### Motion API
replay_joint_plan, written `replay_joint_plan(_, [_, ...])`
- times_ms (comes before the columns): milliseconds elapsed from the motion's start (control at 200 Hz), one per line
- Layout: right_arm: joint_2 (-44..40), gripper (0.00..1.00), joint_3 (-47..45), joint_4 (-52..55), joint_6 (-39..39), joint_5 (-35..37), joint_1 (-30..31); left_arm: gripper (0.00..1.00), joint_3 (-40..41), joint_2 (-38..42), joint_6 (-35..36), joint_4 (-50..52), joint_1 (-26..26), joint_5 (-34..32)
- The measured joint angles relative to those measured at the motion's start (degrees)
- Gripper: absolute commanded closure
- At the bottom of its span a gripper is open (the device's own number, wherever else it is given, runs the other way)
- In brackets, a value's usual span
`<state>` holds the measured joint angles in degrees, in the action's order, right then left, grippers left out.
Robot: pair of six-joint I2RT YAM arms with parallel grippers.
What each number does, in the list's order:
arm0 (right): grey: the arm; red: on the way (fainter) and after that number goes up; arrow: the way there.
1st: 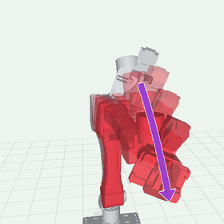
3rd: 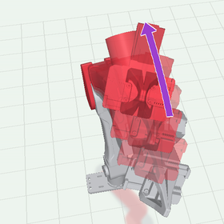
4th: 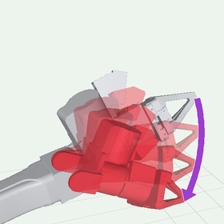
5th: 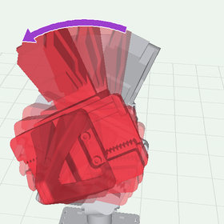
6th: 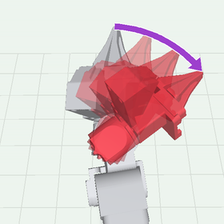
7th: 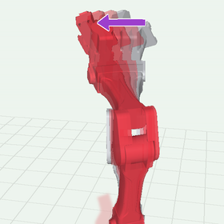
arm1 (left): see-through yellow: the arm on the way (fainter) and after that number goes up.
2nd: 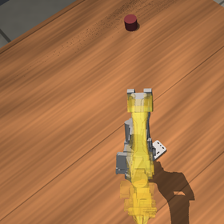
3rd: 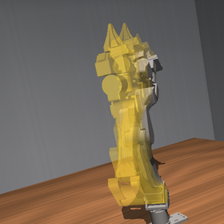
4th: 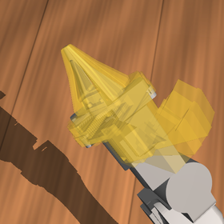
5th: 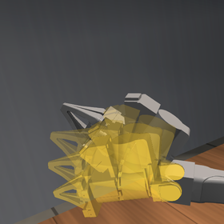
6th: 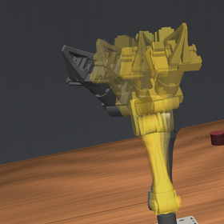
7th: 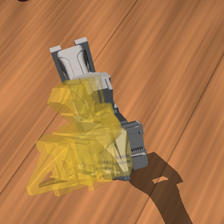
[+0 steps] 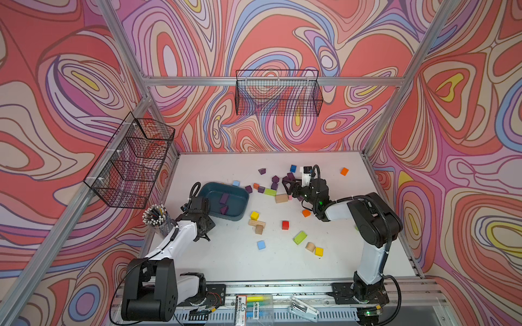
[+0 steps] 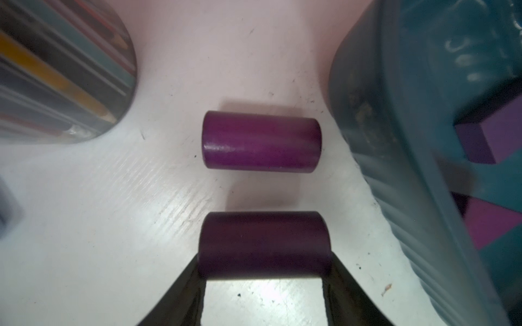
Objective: Pick purple bricks into the storage bin
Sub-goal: Pick up the building block from the center of the board, then place the building block in the storage box.
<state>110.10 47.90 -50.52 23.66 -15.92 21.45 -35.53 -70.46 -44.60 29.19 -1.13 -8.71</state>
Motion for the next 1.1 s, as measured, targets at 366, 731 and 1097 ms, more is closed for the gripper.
replay_joint_plan(366, [0.0,0.2,0.3,0.1,0.0,0.0,0.0,0.56,-1.7,1.2,0.0,3.2,0.0,0.4])
replay_joint_plan(731, [0.1,0.2,0.9,0.4,0.0,0.0,0.0,0.57,-3.8,1.7,0.0,4.9,-1.2,0.3])
replay_joint_plan(1097, [0.3,0.2,1.0,0.5,0.0,-0.1,0.0,0.57,-8.0,2.2,0.0,6.8,-3.8,-0.3])
